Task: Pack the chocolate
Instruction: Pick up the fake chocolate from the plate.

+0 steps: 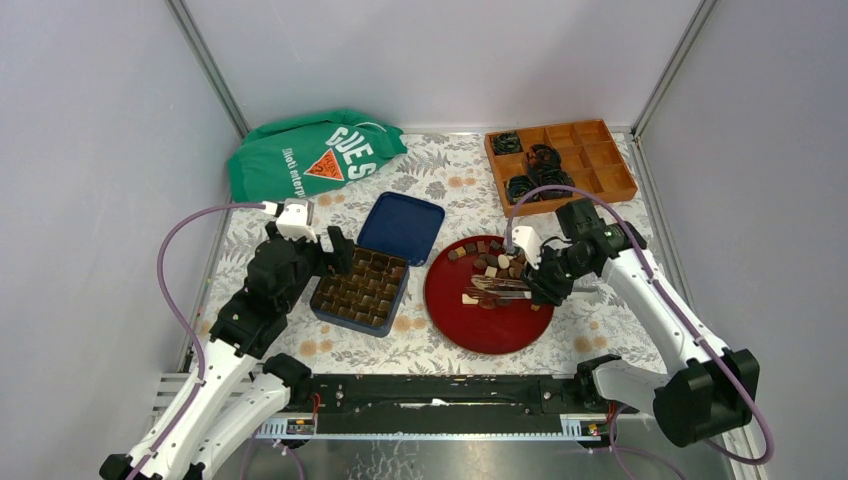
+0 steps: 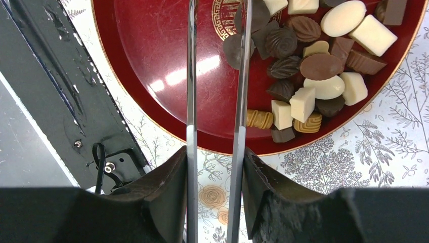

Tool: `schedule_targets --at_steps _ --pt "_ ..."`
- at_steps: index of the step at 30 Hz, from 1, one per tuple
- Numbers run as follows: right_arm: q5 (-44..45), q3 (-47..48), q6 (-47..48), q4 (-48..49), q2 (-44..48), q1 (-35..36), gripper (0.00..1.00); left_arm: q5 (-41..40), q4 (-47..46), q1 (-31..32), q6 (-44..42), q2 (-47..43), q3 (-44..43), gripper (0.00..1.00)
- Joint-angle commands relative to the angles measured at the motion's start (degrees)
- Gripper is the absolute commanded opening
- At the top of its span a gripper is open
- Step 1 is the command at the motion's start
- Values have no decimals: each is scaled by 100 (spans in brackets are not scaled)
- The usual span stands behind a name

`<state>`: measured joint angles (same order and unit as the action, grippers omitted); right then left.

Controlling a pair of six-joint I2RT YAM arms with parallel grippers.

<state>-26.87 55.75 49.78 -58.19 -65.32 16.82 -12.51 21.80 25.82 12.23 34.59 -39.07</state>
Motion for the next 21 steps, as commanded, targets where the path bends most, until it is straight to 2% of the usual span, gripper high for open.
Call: schedule_targets --at_steps 1,21 --pt "-81 135 271 47 -221 -3 45 82 -216 -44 -54 -36 29 99" --pt "56 256 401 147 -859 126 45 167 -243 -69 -72 -5 22 99"
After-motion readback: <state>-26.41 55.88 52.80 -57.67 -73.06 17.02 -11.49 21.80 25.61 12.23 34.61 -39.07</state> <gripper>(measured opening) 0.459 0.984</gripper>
